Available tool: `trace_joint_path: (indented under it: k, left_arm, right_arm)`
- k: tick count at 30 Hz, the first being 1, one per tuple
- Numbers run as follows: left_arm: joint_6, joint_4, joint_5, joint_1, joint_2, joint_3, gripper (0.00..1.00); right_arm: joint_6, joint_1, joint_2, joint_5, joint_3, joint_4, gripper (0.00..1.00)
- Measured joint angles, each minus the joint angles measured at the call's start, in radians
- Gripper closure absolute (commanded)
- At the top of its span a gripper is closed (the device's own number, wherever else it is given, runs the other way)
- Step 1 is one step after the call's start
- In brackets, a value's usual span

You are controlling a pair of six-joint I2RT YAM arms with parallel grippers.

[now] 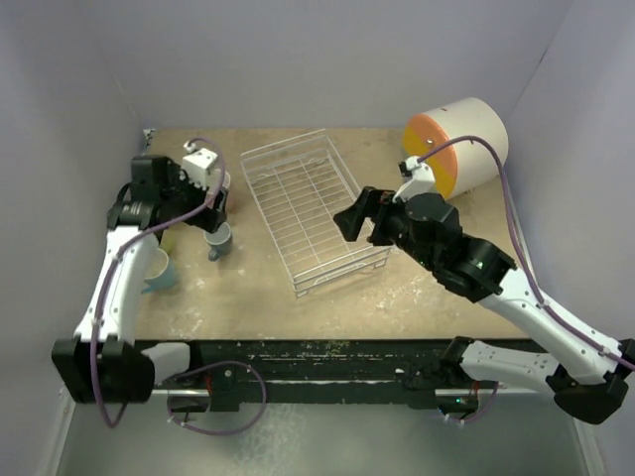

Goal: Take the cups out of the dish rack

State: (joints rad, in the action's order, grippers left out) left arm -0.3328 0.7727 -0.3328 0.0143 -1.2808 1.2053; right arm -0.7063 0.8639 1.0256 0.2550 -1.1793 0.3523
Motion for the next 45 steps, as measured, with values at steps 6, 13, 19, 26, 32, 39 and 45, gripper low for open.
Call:
trace_joint_path:
  k: [6, 13, 19, 26, 32, 39, 45]
  left_arm:
    - [0.111, -0.342, -0.039, -0.061, 0.382, -0.323, 0.01]
    - [0.175, -0.635, -0.036, -0.060, 0.376, -0.708, 0.01]
    - [0.184, -0.724, -0.028, -0.068, 0.401, -0.837, 0.01]
    - [0.196, -0.850, 0.000, -0.076, 0.501, -0.906, 0.02]
    - [0.259, -0.867, 0.150, -0.082, 0.509, -0.959, 0.03]
    - [0.271, -0.950, 0.159, -0.085, 0.647, -1.070, 0.02]
    - [0.273, -0.971, 0.164, -0.085, 0.777, -1.141, 0.01]
  right_arm:
    - [-0.038, 0.000, -0.088, 0.246, 0.001, 0.162, 0.00]
    - [-0.124, 0.000, -0.302, 0.507, 0.144, 0.219, 0.00]
    - [-0.160, 0.000, -0.431, 0.645, 0.273, 0.219, 0.00]
    - [-0.212, 0.000, -0.347, 0.707, 0.287, 0.257, 0.00]
    - [-0.237, 0.000, -0.314, 0.712, 0.296, 0.255, 0.00]
    - [-0.264, 0.000, -0.349, 0.712, 0.322, 0.248, 0.00]
    - [-0.275, 0.000, -0.393, 0.719, 0.359, 0.238, 0.00]
